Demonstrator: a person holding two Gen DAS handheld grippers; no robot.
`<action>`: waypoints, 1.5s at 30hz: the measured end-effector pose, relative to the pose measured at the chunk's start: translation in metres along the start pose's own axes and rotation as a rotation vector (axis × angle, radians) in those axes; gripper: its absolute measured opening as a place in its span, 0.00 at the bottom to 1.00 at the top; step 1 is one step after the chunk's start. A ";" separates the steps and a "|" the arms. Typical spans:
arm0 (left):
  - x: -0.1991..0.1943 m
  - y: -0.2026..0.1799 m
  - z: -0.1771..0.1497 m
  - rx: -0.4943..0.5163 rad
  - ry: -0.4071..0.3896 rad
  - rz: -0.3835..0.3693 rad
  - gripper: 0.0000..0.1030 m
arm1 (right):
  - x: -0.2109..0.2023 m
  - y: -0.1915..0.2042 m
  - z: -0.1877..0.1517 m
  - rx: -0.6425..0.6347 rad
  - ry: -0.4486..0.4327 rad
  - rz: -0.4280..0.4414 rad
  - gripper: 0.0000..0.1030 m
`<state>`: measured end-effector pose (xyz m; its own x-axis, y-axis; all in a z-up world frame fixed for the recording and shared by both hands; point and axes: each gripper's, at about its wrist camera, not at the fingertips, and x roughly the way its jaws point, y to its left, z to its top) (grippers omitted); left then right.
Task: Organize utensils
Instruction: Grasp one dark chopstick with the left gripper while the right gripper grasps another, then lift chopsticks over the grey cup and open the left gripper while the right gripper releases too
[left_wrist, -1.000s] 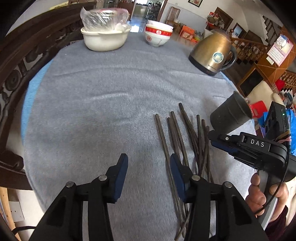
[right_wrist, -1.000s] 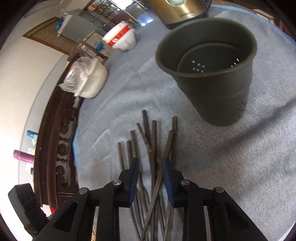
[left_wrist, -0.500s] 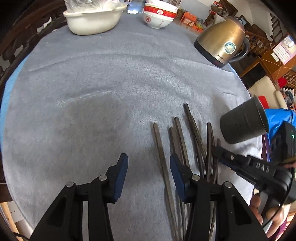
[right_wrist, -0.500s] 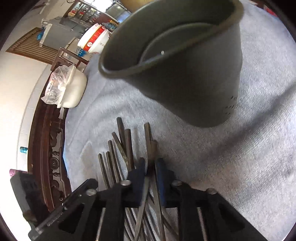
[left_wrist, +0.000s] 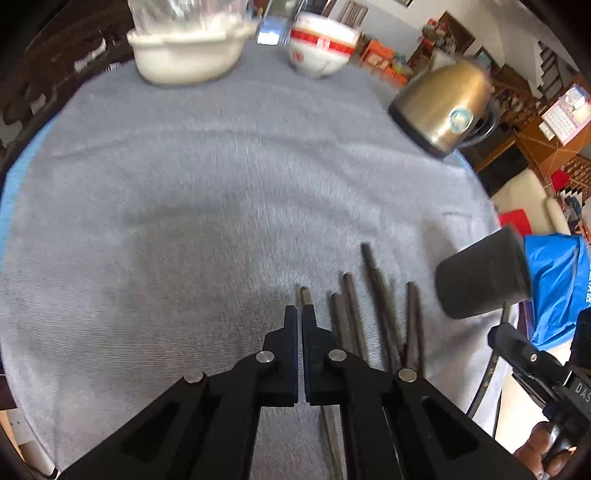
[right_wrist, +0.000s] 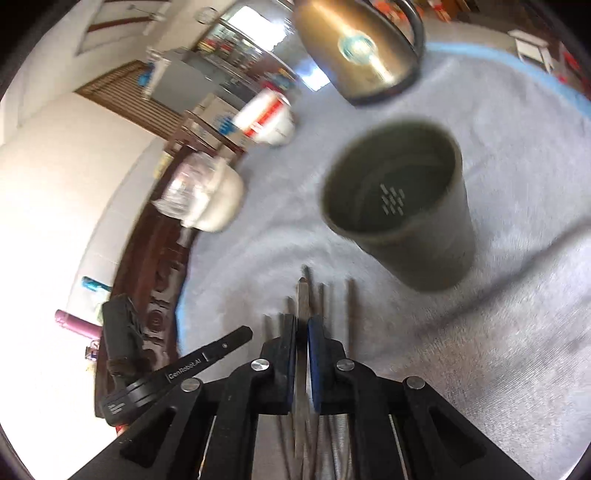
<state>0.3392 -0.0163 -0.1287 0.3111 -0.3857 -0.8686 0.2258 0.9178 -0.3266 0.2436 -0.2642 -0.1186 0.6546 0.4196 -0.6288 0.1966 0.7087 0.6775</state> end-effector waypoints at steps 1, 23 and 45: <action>-0.009 0.000 0.000 0.004 -0.021 0.002 0.02 | -0.007 0.003 0.000 -0.010 -0.017 0.011 0.07; 0.037 -0.006 0.009 -0.085 0.116 0.089 0.22 | -0.087 0.013 -0.006 -0.094 -0.226 0.087 0.06; -0.148 -0.083 0.028 0.101 -0.304 0.026 0.05 | -0.185 0.030 0.047 -0.120 -0.588 0.044 0.06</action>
<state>0.3007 -0.0381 0.0371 0.5760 -0.3869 -0.7201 0.3001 0.9195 -0.2539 0.1629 -0.3466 0.0359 0.9611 0.0905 -0.2611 0.0982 0.7714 0.6287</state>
